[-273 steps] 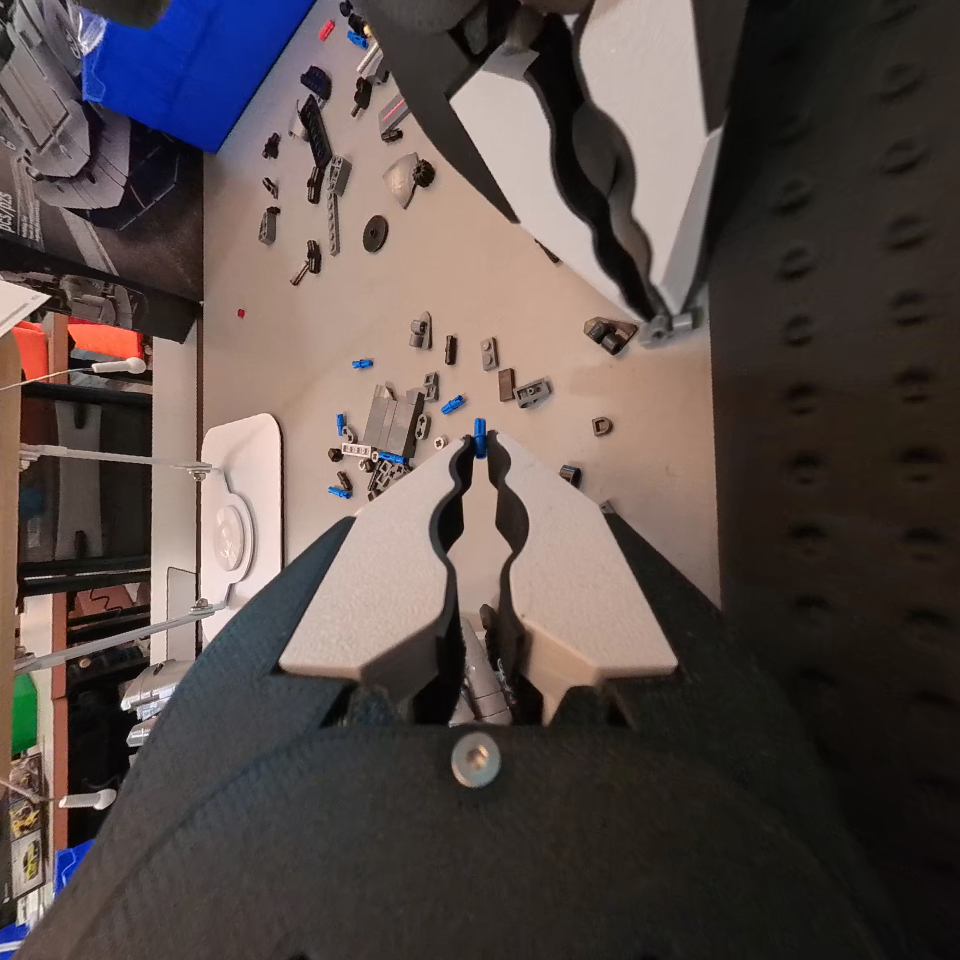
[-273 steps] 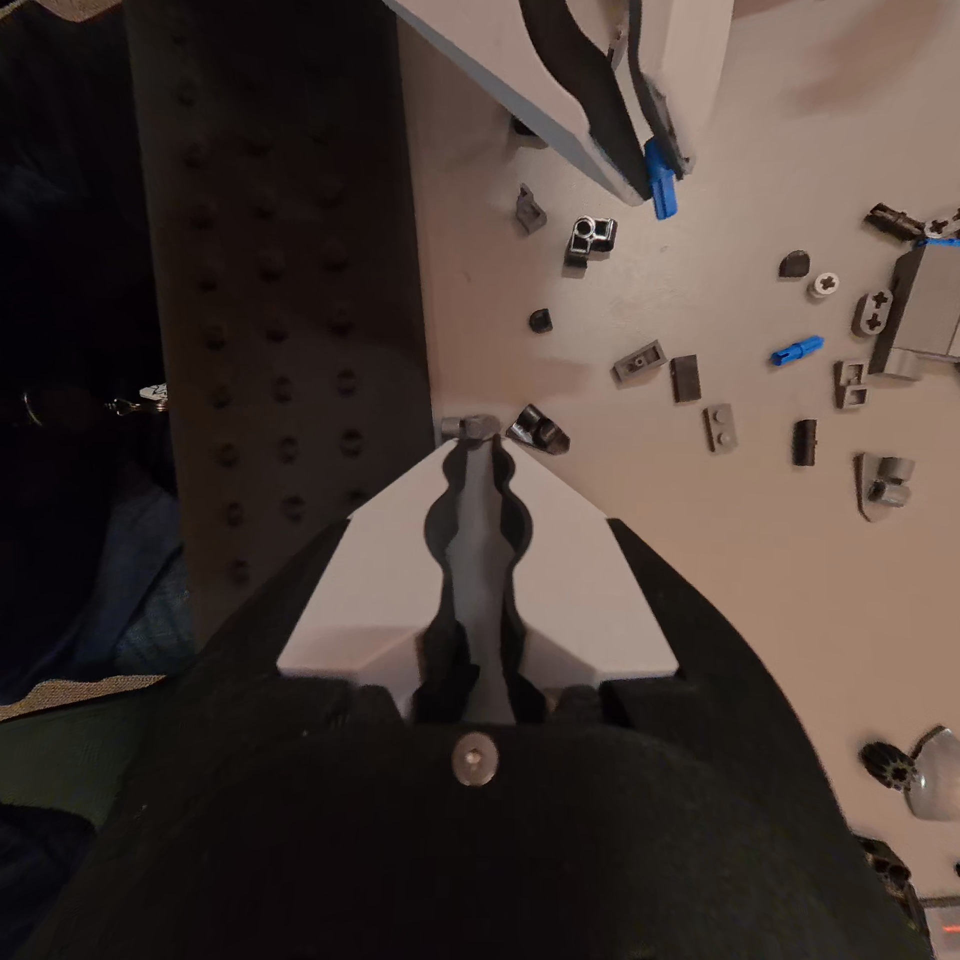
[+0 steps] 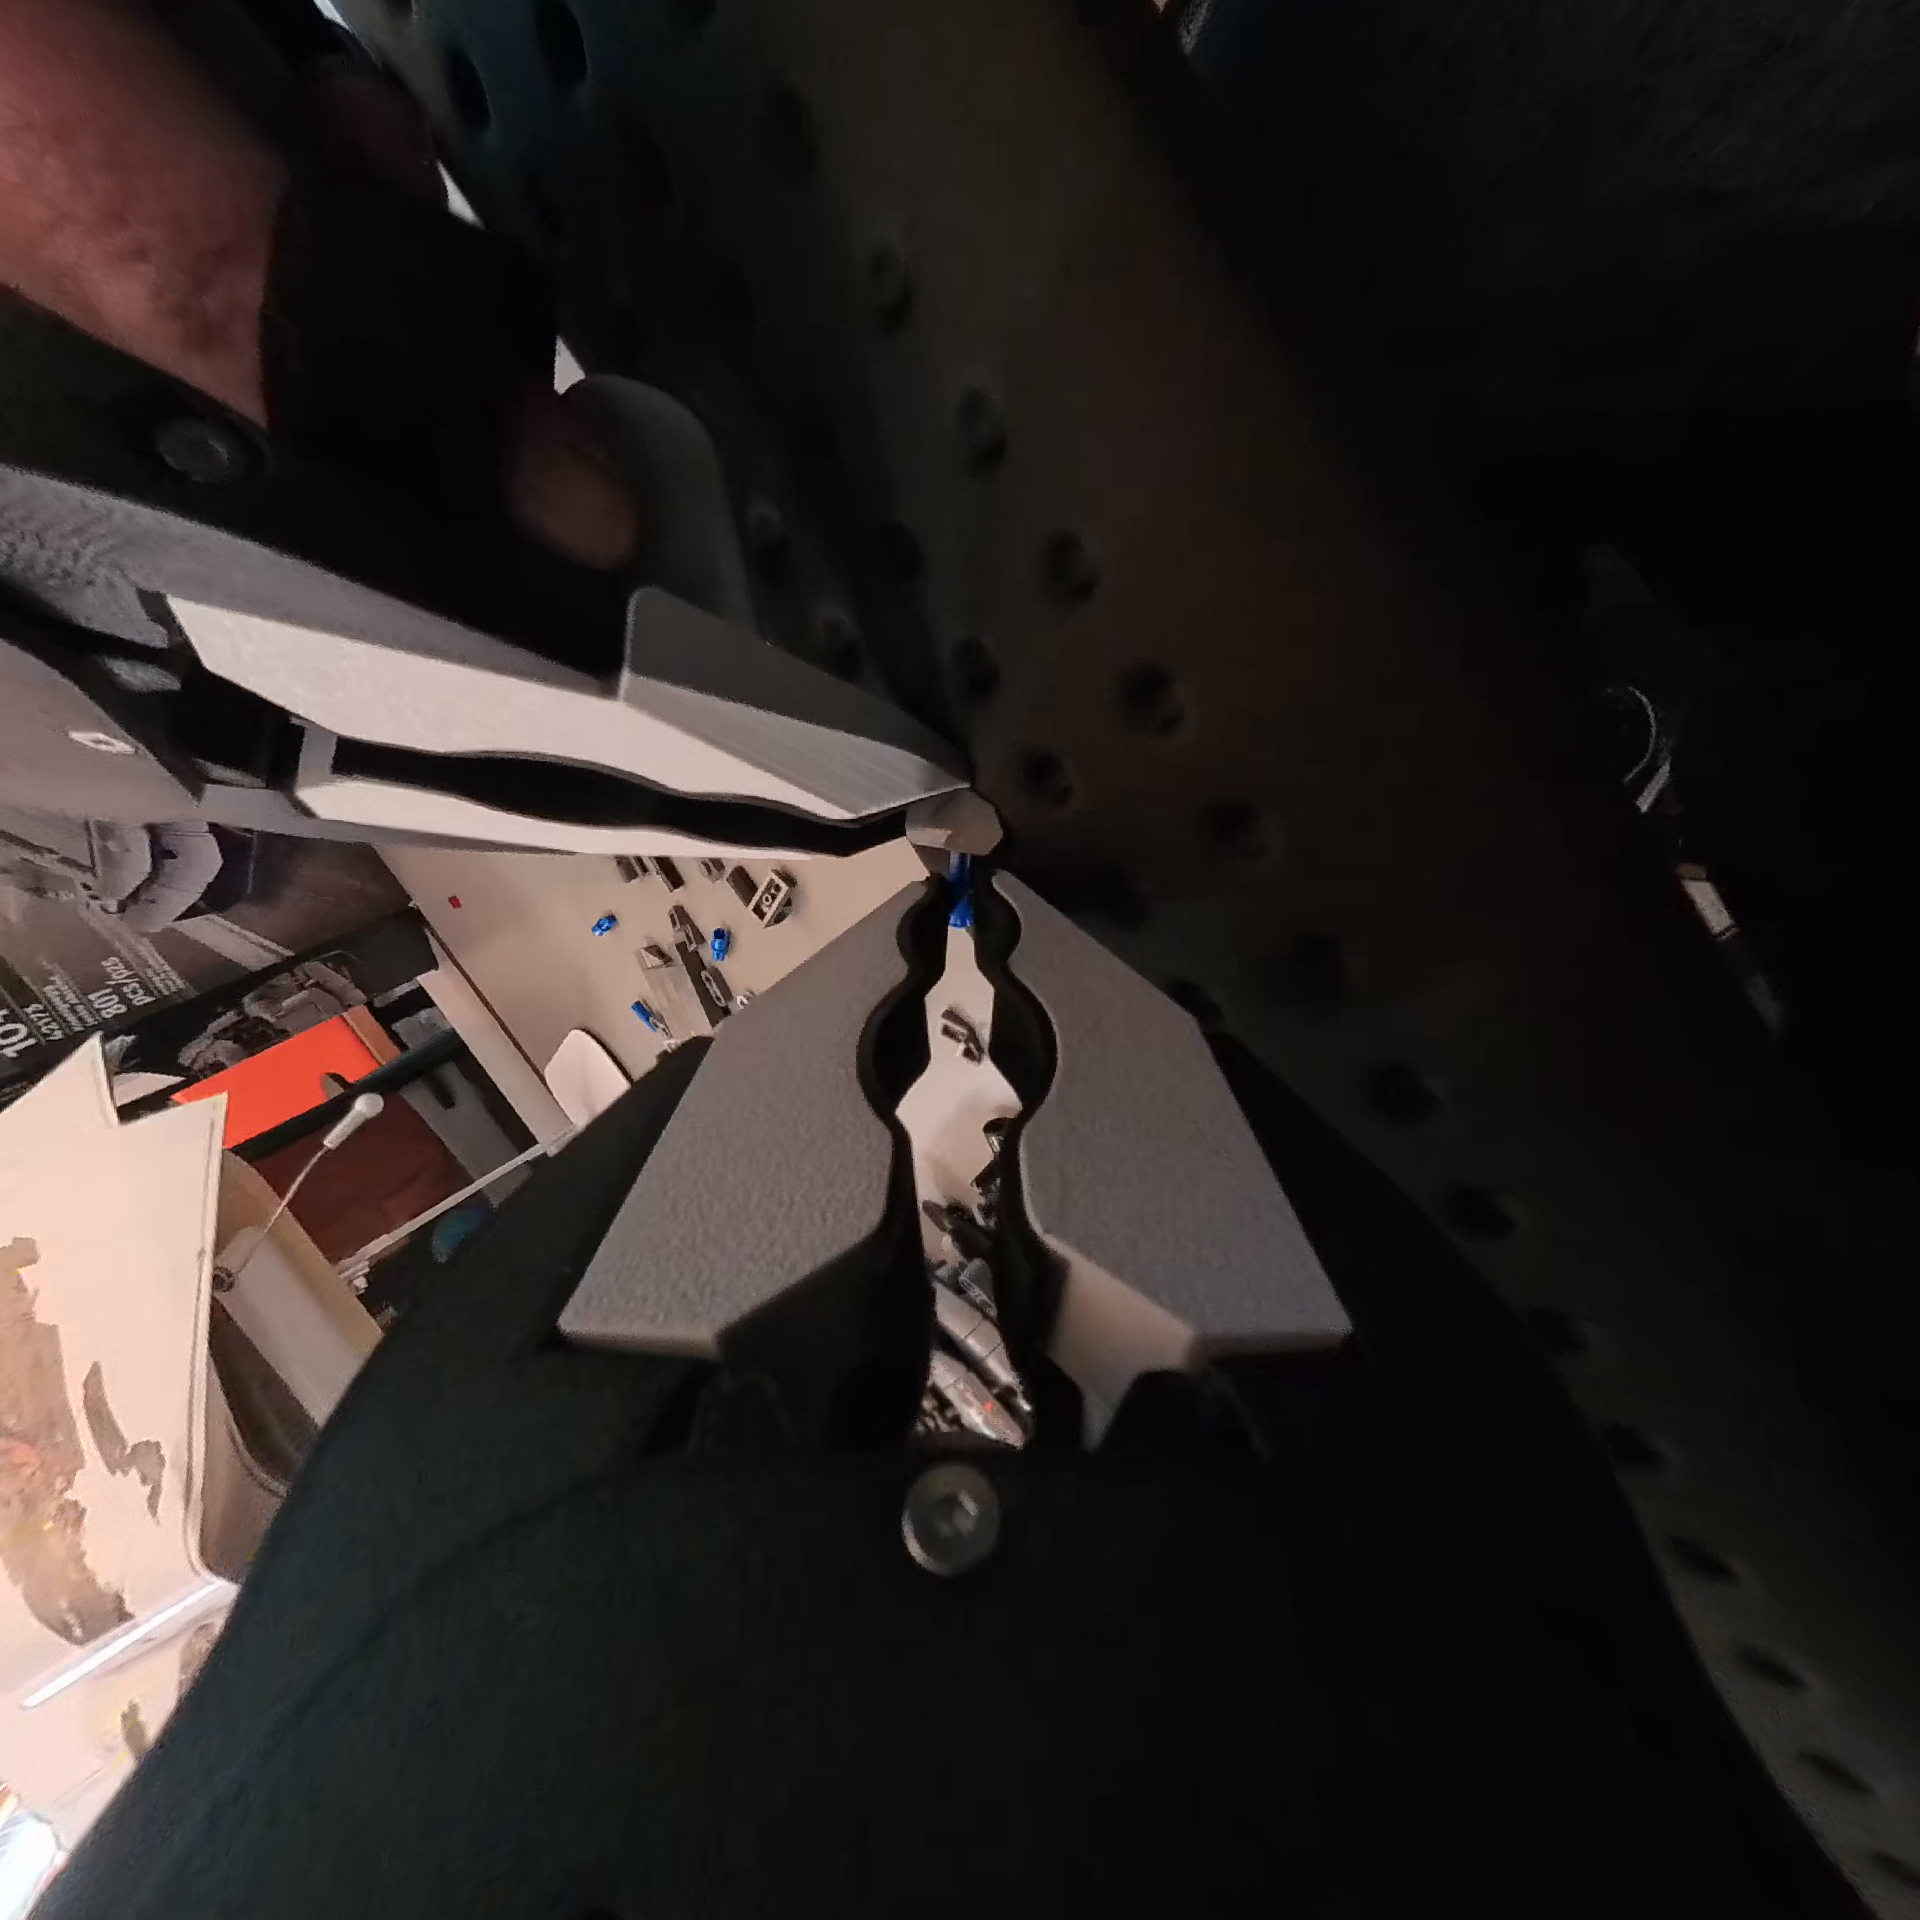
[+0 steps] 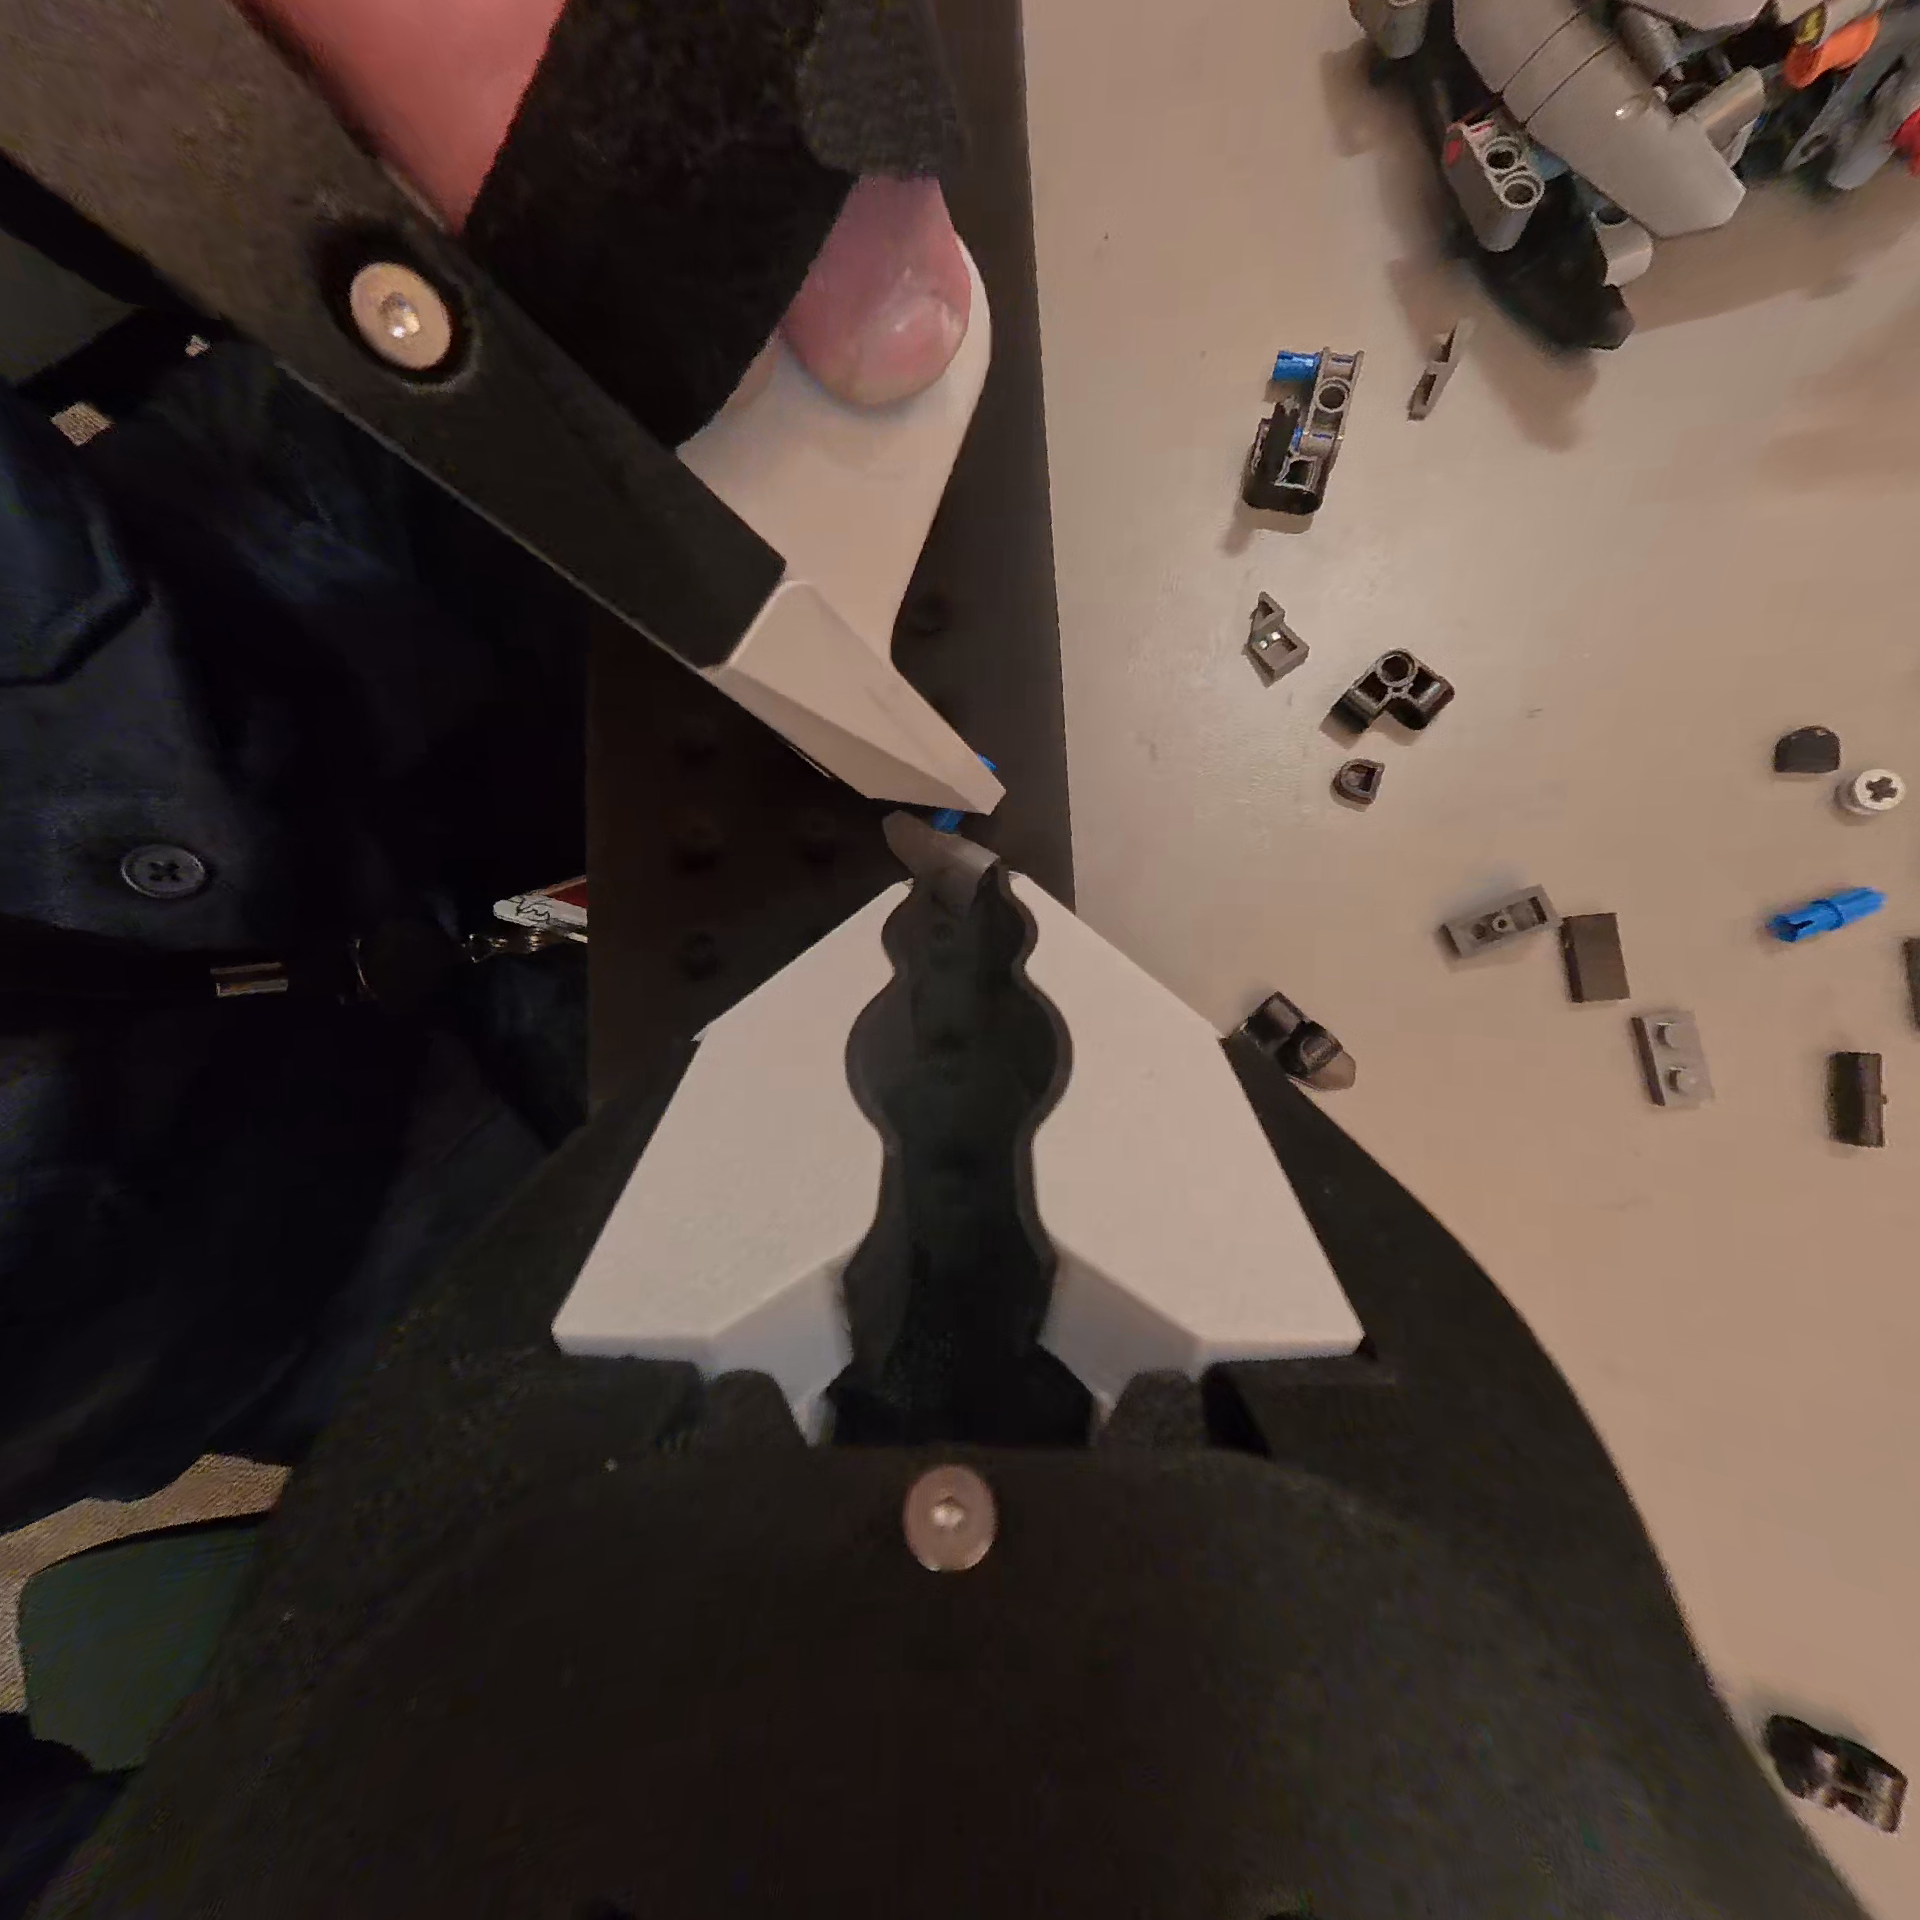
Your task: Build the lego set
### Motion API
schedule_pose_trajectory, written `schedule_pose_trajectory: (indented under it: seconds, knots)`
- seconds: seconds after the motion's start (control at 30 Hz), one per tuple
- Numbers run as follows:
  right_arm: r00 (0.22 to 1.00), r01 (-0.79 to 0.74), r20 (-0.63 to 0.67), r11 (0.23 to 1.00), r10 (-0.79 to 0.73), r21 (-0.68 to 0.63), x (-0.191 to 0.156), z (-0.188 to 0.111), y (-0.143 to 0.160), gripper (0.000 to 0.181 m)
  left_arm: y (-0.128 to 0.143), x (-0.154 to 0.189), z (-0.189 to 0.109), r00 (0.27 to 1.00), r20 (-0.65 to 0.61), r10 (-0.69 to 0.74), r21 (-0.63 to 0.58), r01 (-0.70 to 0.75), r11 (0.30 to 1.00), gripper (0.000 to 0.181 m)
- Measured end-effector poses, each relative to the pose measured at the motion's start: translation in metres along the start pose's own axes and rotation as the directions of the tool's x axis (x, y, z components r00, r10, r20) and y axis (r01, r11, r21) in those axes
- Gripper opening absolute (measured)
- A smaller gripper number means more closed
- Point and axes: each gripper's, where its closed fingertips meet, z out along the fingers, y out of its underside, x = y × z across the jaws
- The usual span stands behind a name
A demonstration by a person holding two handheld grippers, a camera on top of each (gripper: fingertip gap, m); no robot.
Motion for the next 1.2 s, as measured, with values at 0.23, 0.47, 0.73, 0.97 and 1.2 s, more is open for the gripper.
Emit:
schedule_pose_trajectory:
  seconds: [0.23, 0.47, 0.73, 0.97, 1.2]
  knots:
    - [0.999, -0.036, 0.027, 0.999, 0.036, -0.007, -0.0005, -0.0001, -0.0002, 0.009, 0.0008, 0.0010, 0.0008, 0.995, -0.031, 0.100, -0.090, -0.102, 0.991, 0.000]
    - [0.997, -0.069, 0.038, 0.997, 0.070, -0.019, -0.0004, 0.0009, 0.0001, 0.008, 0.0004, 0.0020, 0.0023, 0.997, -0.058, 0.054, -0.129, -0.062, 0.990, 0.000]
    - [0.990, -0.142, 0.018, 0.990, 0.142, -0.001, -0.0002, 0.0020, -0.0001, 0.008, 0.0005, 0.0040, 0.0030, 0.998, -0.042, -0.044, -0.180, 0.036, 0.983, 0.000]
    - [0.985, -0.175, 0.002, 0.985, 0.175, 0.007, 0.0004, 0.0028, -0.0001, 0.007, -0.0001, 0.0055, 0.0034, 0.988, -0.038, -0.149, -0.209, 0.138, 0.968, 0.000]
    - [0.981, -0.193, -0.006, 0.981, 0.193, 0.023, 0.0007, 0.0035, -0.0004, 0.006, -0.0012, 0.0070, 0.0033, 0.961, -0.043, -0.274, -0.209, 0.260, 0.943, 0.000]
